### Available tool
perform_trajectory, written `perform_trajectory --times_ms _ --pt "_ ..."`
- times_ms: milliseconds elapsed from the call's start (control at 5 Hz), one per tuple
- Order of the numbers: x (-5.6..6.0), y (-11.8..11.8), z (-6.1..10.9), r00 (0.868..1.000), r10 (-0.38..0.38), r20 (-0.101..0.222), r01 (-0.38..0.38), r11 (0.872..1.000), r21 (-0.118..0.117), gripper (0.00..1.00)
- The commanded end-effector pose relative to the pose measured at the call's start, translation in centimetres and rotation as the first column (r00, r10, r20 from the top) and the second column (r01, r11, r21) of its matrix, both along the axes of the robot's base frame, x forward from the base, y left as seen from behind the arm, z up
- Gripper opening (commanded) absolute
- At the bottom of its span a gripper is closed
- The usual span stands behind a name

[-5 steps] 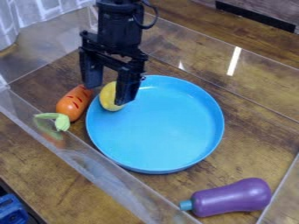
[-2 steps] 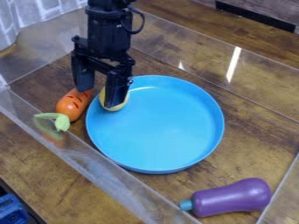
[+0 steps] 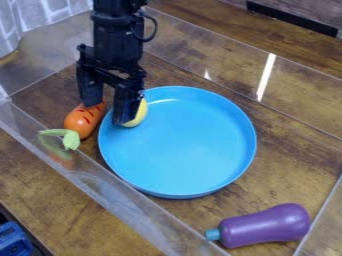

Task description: Move the carrot to the right side

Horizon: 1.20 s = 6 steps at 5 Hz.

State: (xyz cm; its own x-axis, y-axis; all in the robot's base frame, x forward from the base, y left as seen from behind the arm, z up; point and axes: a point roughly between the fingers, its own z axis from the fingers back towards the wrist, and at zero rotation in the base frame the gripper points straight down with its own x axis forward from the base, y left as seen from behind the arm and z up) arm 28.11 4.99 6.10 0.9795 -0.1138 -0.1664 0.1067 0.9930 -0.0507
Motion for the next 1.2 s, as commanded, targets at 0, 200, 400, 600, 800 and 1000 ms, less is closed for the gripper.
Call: perform_trajectory --times_ms 0,200,400,600,800,1000 --pt "0.3 1.2 0.3 0.999 0.007 0.037 -0.007 1.0 0.005 1.0" --pt "0.1 2.0 0.0 0.999 -0.009 0.045 0.009 1.0 0.004 1.0" --pt "0.1 2.9 -0.5 0.998 -0.021 0.053 0.021 1.0 0.001 1.0" --pt "0.1 3.6 -1.2 0.998 -0.021 0.064 0.022 1.0 -0.005 1.0" --pt "0.3 3.9 -1.9 0.997 -0.013 0.071 0.014 1.0 -0.016 1.0" --pt "0.5 4.2 -2.3 0.997 -0.021 0.076 0.022 1.0 -0.014 0.0"
